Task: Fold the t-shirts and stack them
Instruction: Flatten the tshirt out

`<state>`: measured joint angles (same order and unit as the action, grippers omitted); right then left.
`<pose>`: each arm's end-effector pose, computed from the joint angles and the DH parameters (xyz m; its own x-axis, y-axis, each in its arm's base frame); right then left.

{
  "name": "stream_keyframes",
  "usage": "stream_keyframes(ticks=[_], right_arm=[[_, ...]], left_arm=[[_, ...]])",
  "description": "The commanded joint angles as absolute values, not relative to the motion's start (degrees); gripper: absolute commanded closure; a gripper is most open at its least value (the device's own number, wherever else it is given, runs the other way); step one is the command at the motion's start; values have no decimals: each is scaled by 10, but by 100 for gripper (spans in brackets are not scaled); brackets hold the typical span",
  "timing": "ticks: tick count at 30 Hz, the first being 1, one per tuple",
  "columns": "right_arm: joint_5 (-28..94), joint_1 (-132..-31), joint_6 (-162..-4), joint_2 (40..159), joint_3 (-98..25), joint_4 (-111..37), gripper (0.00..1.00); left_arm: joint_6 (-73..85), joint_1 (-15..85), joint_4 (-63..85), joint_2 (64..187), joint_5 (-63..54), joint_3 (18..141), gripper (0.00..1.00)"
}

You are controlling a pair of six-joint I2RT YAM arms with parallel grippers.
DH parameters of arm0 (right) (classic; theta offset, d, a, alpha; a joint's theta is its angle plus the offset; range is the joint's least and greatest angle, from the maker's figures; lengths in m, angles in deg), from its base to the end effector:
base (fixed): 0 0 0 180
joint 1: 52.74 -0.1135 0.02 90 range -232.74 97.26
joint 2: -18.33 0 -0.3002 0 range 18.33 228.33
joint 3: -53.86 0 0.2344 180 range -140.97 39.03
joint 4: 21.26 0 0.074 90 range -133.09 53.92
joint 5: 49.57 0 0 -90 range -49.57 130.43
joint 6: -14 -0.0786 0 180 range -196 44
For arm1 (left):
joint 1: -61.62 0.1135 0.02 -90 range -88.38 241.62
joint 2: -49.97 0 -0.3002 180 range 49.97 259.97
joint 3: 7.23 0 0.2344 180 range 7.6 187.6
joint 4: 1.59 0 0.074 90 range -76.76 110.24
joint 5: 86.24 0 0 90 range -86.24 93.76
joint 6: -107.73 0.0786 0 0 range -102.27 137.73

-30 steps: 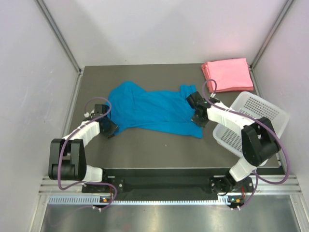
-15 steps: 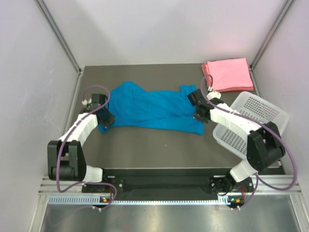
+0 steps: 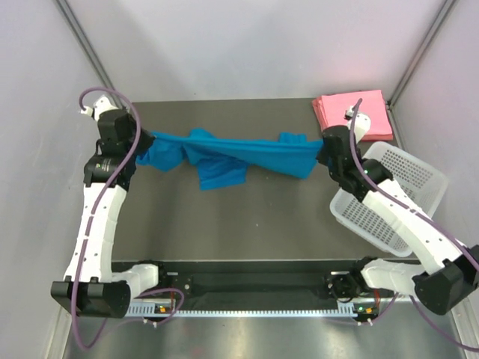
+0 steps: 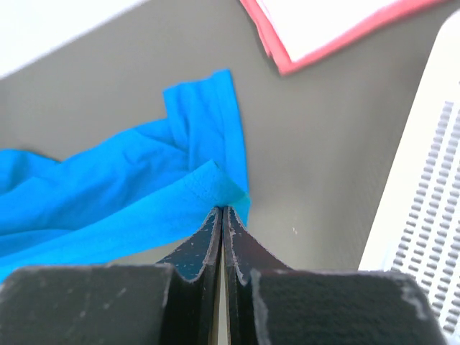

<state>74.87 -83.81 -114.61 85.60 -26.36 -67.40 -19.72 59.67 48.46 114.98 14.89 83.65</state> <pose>0.2359 0.0902 0.3669 -0.3790 0.3725 -0.8471 0.2768 0.9191 0.2803 0.2423 0.0069 0.4260 -0.2383 -0.5889 -0.7723 -0.3621 0.7917 -0.4919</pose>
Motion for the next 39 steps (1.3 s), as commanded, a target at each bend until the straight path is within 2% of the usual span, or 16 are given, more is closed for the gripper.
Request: stream_keyframes(ticks=[1,6,9,15,20,25,33,39], right_arm=[[748,-845,-1070,806,-304,-623,100],[725,-845,-1040,761,-360,-611,100],[671,-845,-1024,707,-392,-592,100],[552,-846,-1024,609,-395,-537,100],[545,-845,-1051,536,-393,-542,100],[563,-844,-1021,585,-438,-588,100],[572,-845,-963,771,-496,-492,100],[598,-844,-932,942,-690,-487,100]], left_arm=[[-169,598,492,1142,131,894,100],[-135,597,527,1147,110,1016,100],[-114,597,556,1150,81,1091,100],[-122,597,570,1104,-35,1149,100],[-143,597,556,1082,-108,1187,100],[-138,597,524,1124,-130,1176,100],[-50,598,489,1258,-60,1257,100],[-23,598,421,1348,5,1363,100]])
